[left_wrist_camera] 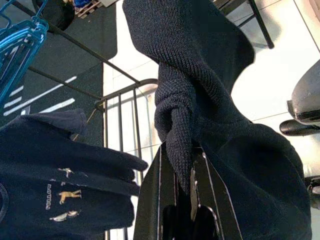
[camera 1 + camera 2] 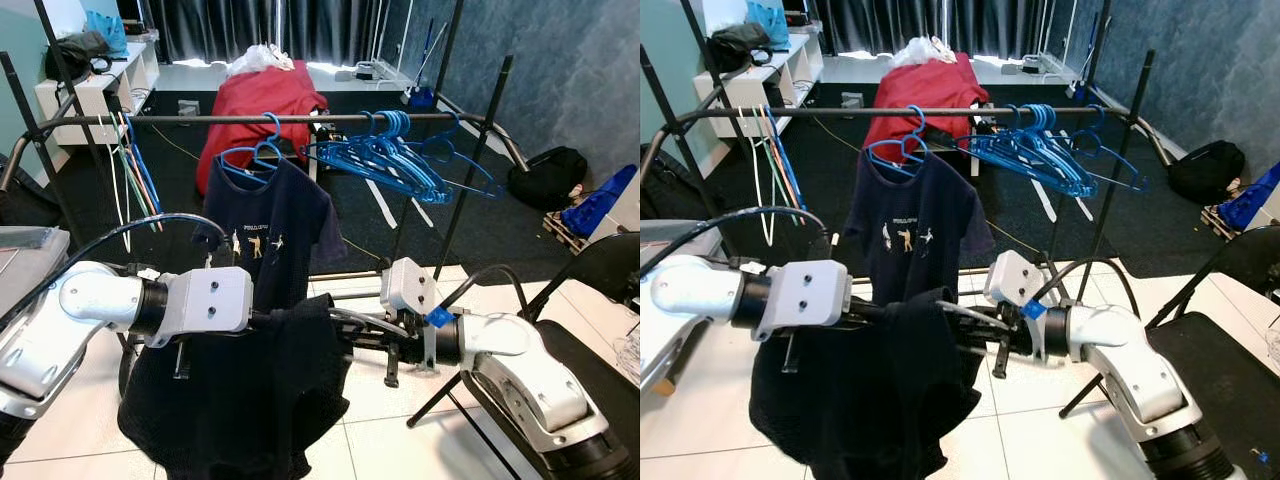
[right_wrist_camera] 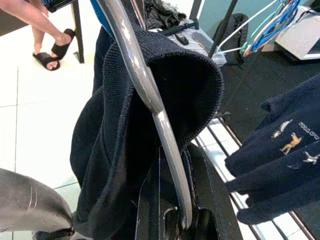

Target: Hang hanger

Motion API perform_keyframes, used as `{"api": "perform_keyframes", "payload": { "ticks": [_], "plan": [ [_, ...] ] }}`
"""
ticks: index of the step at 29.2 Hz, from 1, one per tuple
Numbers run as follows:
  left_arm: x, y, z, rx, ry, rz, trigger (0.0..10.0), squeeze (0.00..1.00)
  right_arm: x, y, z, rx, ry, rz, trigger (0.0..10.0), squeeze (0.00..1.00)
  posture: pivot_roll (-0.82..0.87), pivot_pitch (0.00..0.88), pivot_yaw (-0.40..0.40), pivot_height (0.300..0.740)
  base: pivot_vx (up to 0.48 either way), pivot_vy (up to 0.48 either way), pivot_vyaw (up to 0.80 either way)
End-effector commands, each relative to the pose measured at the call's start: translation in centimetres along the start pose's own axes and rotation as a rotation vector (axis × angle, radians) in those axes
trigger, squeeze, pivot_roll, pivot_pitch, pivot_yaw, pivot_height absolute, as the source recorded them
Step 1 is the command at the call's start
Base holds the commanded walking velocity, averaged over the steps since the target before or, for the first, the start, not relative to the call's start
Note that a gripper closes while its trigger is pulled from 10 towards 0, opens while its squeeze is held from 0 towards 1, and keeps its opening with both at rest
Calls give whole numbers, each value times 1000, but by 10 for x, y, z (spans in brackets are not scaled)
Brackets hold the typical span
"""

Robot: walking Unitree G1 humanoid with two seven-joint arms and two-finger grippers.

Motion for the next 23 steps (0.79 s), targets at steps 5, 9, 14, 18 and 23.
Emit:
{"api": "perform_keyframes", "payload": {
  "ticks": [5, 9, 14, 18, 23],
  "plan": [
    [2, 13, -4, 46, -8, 62, 10000, 0, -2, 12, 14, -7, -82, 55, 0, 0, 0, 22, -12, 740, 0, 0, 0],
    [-1, 17, -7, 15, -7, 95, 10000, 1000, -4, 19, 18, -1, -102, 95, 0, 0, 1, 24, -11, 740, 0, 0, 0],
    [-5, 26, -15, 9, 42, 151, 10000, 0, -7, 27, 20, 6, -112, 144, 0, 0, 1, 25, -12, 740, 0, 0, 0],
    [-7, 28, -20, 9, 71, 170, 10000, 0, -8, 32, 21, 14, -116, 174, 0, 0, 1, 24, -12, 740, 0, 0, 0],
    [-37, 24, -53, -46, 303, 220, 10000, 0, -23, 49, 26, 39, -128, 267, 0, 0, 9, 30, -16, 740, 0, 0, 0]
  ]
}}
Point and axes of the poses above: a point about 5 cm out from each wrist's last joint towards the gripper, its own x axis pointing out of the wrist towards the gripper, its own y axis along the axis of the wrist's last joint, z = x × y, the point moved 4 cm from there along x, pointing out of the wrist towards the gripper, and after that the axes turned 13 degrees about x, right-handed, at the moved point
